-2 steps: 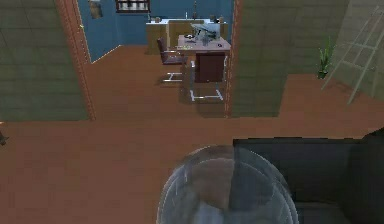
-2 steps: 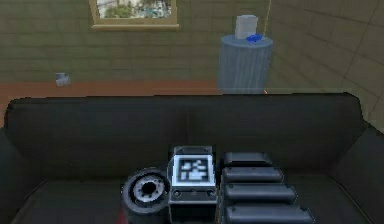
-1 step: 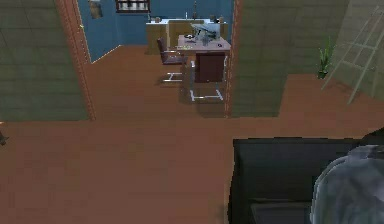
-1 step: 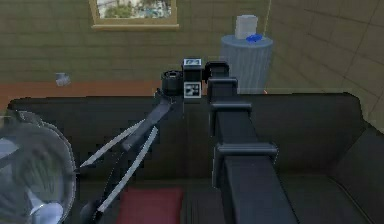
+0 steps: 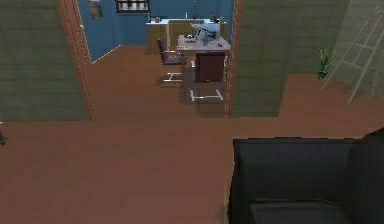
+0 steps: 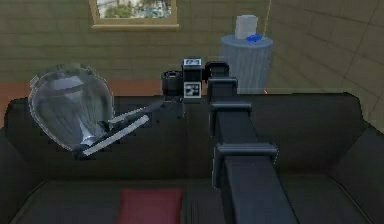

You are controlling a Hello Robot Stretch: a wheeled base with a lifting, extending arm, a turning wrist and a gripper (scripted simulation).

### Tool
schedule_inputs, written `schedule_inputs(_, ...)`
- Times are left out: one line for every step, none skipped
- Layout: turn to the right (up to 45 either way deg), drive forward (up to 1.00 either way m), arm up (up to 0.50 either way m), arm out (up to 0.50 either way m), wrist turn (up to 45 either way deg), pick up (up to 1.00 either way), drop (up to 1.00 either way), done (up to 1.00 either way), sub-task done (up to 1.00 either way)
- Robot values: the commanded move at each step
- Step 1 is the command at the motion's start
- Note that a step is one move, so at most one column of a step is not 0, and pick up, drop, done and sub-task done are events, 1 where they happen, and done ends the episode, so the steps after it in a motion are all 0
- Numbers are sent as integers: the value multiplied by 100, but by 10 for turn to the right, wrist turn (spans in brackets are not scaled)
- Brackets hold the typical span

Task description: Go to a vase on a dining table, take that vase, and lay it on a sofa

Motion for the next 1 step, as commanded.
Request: schedule_inputs(0,0,0,0,450,0,0,0,0)
